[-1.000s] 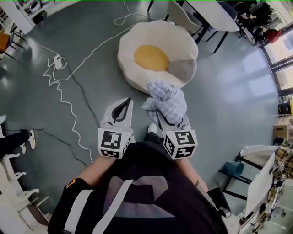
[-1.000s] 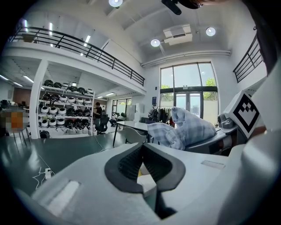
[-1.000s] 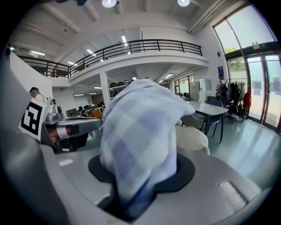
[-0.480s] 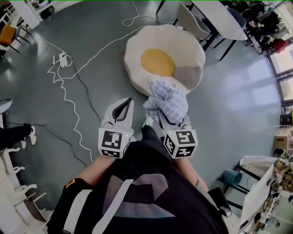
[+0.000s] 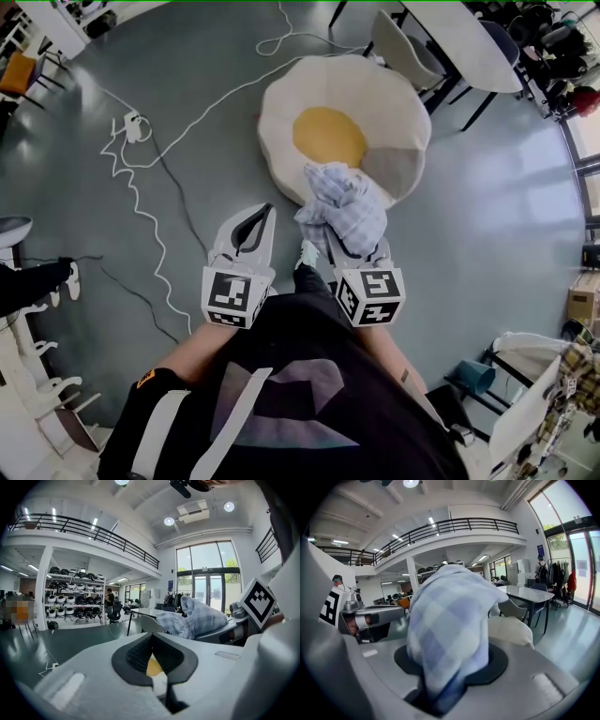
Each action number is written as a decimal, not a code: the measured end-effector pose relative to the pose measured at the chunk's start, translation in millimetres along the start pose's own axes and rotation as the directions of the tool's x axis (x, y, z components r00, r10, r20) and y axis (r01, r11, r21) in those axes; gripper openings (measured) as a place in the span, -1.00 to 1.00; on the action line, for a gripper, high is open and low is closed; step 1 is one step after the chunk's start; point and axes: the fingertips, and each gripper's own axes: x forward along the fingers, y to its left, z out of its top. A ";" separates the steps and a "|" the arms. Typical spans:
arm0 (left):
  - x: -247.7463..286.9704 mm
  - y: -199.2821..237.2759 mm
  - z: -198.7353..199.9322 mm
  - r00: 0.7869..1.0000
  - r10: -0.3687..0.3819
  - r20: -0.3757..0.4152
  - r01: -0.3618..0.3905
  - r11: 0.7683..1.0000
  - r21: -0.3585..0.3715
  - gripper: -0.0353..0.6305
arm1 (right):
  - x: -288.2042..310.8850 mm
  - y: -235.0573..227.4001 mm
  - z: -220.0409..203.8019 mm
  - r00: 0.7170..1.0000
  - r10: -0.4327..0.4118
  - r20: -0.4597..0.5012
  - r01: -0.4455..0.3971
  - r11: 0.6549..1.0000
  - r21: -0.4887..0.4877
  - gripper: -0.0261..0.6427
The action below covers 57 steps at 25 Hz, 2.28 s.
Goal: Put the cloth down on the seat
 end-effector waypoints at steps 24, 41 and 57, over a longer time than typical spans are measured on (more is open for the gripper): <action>190.7 2.1 44.6 0.999 0.028 -0.046 -0.026 0.999 0.042 -0.90 | 110.6 -140.2 59.1 0.998 0.050 -0.037 -0.049 0.999 0.024 -0.32; 253.6 17.7 51.7 0.997 -0.059 -0.054 0.061 0.997 0.054 -0.90 | 146.9 -175.4 73.6 0.998 -0.039 -0.051 0.043 0.996 0.074 -0.31; 346.0 80.7 27.7 0.974 -0.186 -0.129 0.194 0.980 0.050 -0.90 | 244.8 -198.3 83.3 0.980 -0.152 -0.126 0.170 0.974 0.148 -0.31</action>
